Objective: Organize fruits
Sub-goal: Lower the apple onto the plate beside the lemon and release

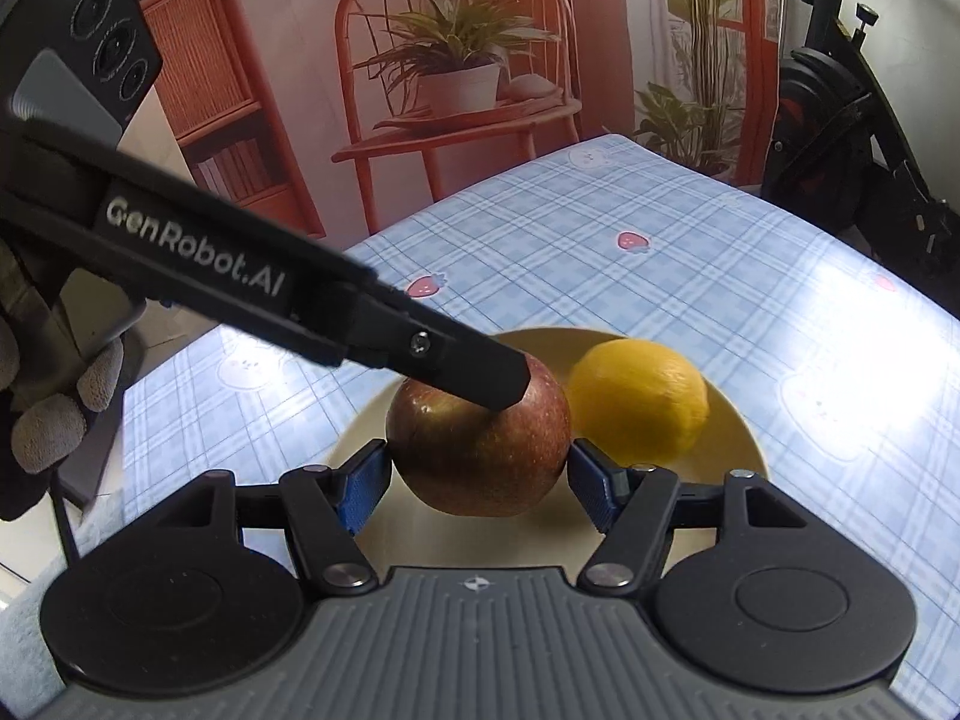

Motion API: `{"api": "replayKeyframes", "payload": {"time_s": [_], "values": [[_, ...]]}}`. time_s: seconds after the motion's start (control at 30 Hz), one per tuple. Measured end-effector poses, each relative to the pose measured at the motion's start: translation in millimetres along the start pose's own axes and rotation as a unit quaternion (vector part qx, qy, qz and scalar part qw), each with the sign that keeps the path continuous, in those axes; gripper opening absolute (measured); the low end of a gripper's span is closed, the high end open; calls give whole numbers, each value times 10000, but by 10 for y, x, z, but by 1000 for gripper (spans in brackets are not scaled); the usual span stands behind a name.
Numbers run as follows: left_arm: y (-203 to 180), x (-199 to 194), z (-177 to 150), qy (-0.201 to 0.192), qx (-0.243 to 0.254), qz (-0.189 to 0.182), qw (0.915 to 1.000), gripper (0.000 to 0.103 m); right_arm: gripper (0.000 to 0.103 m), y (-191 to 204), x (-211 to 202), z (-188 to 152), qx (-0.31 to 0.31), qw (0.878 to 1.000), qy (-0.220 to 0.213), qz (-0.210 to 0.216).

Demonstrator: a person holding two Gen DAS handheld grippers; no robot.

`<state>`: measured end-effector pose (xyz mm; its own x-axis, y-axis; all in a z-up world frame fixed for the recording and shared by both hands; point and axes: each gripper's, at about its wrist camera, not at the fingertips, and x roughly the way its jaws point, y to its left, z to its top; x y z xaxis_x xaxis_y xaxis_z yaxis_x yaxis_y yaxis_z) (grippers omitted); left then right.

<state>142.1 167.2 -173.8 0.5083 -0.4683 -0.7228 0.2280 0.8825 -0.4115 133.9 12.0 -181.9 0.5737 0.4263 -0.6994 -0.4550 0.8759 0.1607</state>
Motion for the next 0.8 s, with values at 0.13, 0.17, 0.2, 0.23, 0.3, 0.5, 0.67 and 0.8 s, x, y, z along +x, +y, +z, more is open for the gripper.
{"api": "replayKeyframes", "payload": {"time_s": [0.13,0.17,0.2,0.23,0.3,0.5,0.67,0.8], "values": [[81,3,40,-54,-43,-38,10000,48,67,39,137,-17,149,9998,-76,-100],[99,6,48,-62,-57,-48,10000,48,67,48,166,-17,150,9997,-88,-143],[106,8,53,-73,-55,-47,9999,48,67,50,189,-9,163,9997,-100,-180],[108,12,51,-83,-47,-44,9999,48,67,50,207,-7,184,9996,-108,-205],[119,35,69,-107,-50,-42,9999,48,67,41,239,8,222,9993,-145,-247],[214,109,132,-131,-246,-122,9995,48,67,32,290,54,221,9988,-187,-391],[211,131,141,-176,-276,-113,9994,48,67,41,321,75,169,9983,-208,-508],[214,158,151,-210,-323,-81,9992,48,67,40,367,103,125,9979,-213,-594]]}}
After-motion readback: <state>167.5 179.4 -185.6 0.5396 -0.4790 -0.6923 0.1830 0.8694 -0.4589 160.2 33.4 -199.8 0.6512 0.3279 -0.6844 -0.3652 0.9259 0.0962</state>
